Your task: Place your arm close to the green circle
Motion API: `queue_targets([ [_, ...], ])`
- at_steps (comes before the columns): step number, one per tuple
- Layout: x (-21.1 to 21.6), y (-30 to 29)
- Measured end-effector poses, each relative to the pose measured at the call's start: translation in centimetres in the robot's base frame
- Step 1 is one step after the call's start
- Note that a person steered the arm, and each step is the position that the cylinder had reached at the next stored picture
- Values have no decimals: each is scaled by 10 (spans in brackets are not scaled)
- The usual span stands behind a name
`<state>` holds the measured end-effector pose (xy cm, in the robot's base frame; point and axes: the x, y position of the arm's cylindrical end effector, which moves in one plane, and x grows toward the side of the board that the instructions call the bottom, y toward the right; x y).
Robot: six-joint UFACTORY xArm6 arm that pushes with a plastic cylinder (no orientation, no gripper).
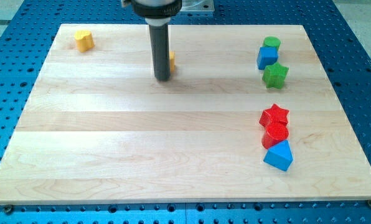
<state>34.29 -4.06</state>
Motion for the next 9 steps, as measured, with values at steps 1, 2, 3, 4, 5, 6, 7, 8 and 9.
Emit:
queue_targets([
  [1, -56, 4],
  [2, -72, 16],
  [3, -40, 5],
  [4, -40, 4],
  [5, -40, 13],
  [6, -40, 26],
  [7, -46, 54],
  [8, -95, 117],
  [9, -117, 188],
])
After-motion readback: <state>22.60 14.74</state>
